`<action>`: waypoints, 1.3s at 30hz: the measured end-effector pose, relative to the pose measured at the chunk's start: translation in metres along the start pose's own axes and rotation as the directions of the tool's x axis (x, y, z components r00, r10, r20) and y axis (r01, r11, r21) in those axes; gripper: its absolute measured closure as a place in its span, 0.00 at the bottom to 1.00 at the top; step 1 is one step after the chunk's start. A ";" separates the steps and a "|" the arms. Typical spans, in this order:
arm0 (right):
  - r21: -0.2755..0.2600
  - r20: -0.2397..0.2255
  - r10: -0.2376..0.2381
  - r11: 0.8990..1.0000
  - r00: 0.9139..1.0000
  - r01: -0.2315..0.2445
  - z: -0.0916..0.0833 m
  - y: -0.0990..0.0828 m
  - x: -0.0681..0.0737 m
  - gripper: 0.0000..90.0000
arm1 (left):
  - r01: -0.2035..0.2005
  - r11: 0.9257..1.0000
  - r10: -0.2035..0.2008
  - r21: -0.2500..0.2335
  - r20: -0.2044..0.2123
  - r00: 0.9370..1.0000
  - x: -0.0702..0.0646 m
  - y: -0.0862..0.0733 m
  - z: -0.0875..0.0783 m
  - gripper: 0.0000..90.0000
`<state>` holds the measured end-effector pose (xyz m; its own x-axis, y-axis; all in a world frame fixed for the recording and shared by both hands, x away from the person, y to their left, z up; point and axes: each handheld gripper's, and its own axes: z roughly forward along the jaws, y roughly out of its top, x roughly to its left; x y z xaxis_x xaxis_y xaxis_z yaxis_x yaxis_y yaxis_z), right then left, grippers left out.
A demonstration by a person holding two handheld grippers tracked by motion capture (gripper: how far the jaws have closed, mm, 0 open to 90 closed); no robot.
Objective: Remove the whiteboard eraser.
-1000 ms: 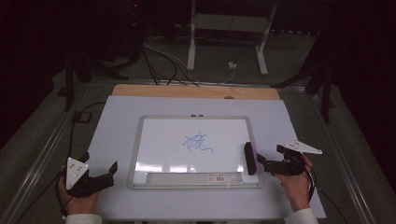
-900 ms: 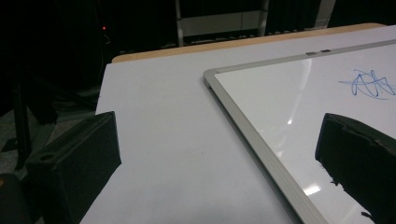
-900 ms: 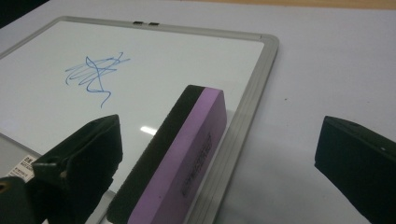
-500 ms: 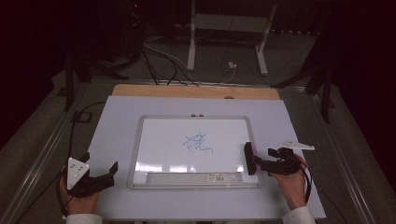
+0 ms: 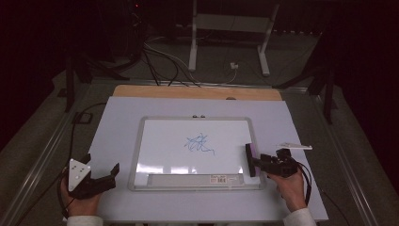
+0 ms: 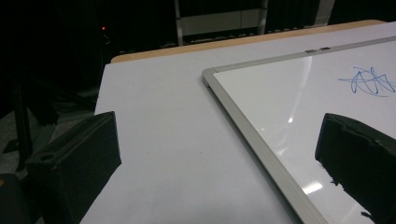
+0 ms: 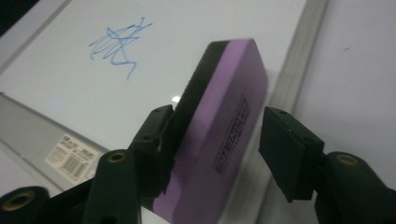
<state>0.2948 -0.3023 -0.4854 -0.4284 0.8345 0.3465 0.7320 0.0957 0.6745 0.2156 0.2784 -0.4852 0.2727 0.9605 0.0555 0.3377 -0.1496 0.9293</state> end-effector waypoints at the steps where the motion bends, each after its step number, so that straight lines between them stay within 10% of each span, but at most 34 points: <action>1: 0.007 -0.011 0.004 1.000 1.000 -0.004 0.002 0.000 0.001 0.47 | -0.001 1.000 0.001 0.000 0.000 1.000 0.000 0.000 0.000 0.01; 10: 0.062 -0.021 0.028 0.998 0.999 -0.027 0.015 0.002 0.005 0.33 | -0.003 1.000 0.003 0.000 -0.003 1.000 0.000 0.000 0.000 0.01; 17: 0.097 -0.025 0.010 0.995 1.000 -0.007 0.022 0.000 0.007 0.45 | -0.009 1.000 0.009 -0.001 -0.004 1.000 -0.001 0.001 0.000 0.01; 39: 0.027 -0.033 -0.048 0.998 0.998 0.048 0.016 0.014 0.025 0.45 | -0.008 1.000 0.008 -0.001 -0.006 1.000 -0.001 0.000 0.000 0.01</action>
<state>0.3033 -0.2715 -0.4780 -0.4799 0.8107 0.3353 0.7244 0.1506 0.6727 0.2151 0.2779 -0.4849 0.2696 0.9608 0.0652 0.3350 -0.1570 0.9291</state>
